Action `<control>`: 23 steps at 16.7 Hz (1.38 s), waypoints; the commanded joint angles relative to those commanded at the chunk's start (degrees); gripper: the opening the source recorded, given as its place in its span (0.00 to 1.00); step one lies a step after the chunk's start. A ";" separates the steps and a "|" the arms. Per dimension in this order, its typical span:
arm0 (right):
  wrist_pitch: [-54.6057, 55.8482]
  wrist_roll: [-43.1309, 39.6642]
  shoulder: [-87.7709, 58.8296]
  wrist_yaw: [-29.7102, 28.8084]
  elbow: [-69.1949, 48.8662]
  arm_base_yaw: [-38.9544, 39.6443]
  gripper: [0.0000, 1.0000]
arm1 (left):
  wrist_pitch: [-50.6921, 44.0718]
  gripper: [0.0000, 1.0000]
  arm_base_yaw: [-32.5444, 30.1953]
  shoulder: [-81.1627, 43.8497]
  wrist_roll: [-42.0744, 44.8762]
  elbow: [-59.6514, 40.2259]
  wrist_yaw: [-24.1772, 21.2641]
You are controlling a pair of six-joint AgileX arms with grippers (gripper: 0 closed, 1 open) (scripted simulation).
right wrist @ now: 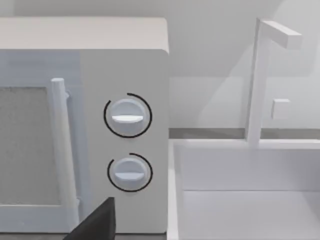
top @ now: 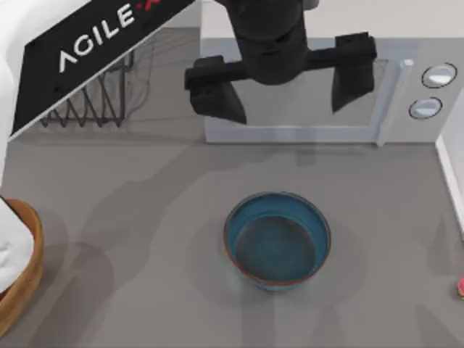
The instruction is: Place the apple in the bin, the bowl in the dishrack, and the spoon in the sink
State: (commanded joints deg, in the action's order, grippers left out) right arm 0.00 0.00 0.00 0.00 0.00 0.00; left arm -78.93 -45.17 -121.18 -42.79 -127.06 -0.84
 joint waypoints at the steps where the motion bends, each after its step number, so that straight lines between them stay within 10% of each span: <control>1: 0.00 0.00 0.00 0.00 0.00 0.00 1.00 | -2.04 1.00 -1.13 -3.15 -1.07 -3.23 0.02; 10: 0.00 0.00 0.00 0.00 0.00 0.00 1.00 | -17.20 1.00 -9.20 -26.52 -9.53 -27.32 0.35; 23: 0.00 0.00 0.00 0.00 0.00 0.00 1.00 | -9.00 1.00 -9.16 -25.30 -9.61 -18.10 0.42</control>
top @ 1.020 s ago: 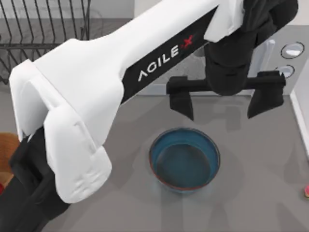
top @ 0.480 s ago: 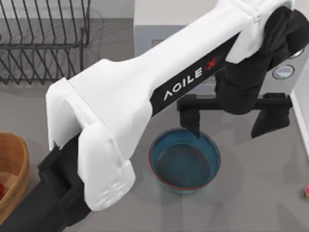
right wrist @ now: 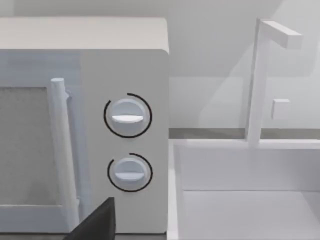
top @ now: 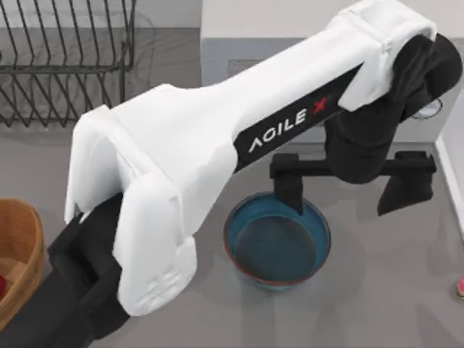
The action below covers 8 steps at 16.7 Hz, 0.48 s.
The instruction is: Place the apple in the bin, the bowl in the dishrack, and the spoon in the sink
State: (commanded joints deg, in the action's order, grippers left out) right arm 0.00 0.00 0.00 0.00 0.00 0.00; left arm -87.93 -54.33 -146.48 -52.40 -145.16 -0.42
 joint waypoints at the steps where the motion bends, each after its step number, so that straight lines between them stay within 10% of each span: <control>1: 0.00 0.00 0.00 0.00 0.00 0.00 1.00 | 2.72 1.00 0.01 0.56 -0.01 3.71 0.00; 8: 0.00 0.00 0.00 0.00 0.00 0.00 1.00 | 18.56 1.00 -0.12 3.40 -0.17 22.70 0.04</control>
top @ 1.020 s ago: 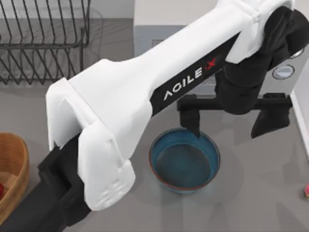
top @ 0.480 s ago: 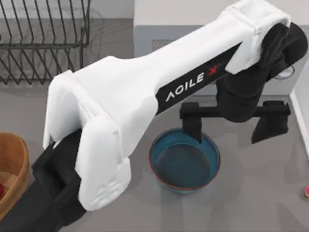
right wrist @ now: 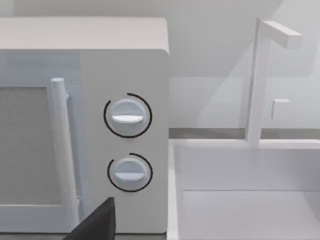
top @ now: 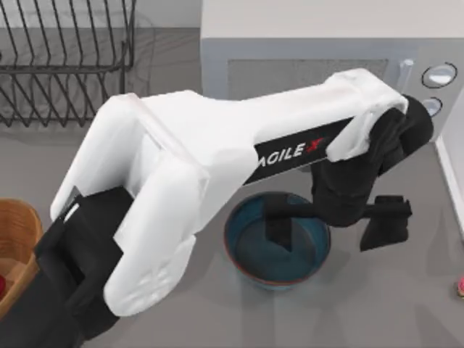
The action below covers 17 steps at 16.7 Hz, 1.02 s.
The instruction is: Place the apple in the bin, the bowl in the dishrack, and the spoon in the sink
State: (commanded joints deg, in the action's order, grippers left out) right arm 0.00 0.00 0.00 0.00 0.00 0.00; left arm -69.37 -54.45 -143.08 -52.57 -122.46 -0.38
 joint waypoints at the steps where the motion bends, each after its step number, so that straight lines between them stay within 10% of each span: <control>1: 0.00 0.00 0.00 0.00 0.00 0.00 1.00 | 0.36 1.00 -0.02 0.05 -0.02 0.39 0.00; 4: 0.00 0.00 0.00 0.00 0.00 0.00 1.00 | 0.36 1.00 -0.02 0.05 -0.02 0.39 0.00; 17: 0.00 0.00 0.00 0.00 0.00 0.00 1.00 | 0.36 0.02 -0.02 0.05 -0.02 0.39 0.00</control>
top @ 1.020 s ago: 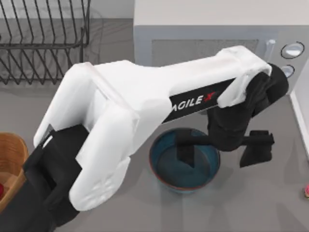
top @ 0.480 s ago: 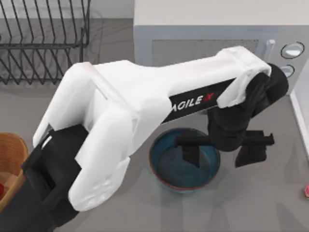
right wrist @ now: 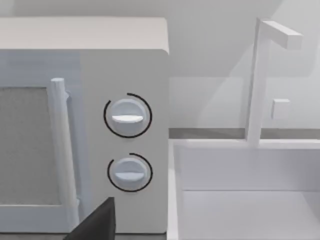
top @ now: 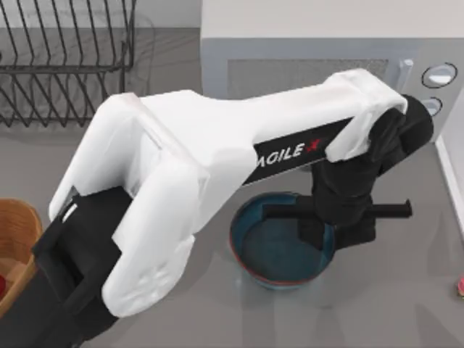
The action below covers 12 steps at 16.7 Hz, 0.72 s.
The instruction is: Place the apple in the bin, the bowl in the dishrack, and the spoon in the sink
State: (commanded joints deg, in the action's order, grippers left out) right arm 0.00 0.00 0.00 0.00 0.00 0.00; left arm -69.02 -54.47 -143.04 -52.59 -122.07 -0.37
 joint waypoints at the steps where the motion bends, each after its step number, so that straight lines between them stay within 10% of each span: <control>1: 0.00 0.00 0.00 0.00 0.00 0.00 1.00 | 0.00 0.00 0.00 0.00 0.00 0.00 0.00; 12: 0.00 0.00 0.00 0.00 0.00 0.00 1.00 | -1.84 0.00 -0.09 -0.22 0.07 -2.05 -0.15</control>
State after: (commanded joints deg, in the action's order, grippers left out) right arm 0.00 0.00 0.00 0.00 0.00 0.00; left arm -70.85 -54.56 -143.25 -52.52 -124.12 -0.52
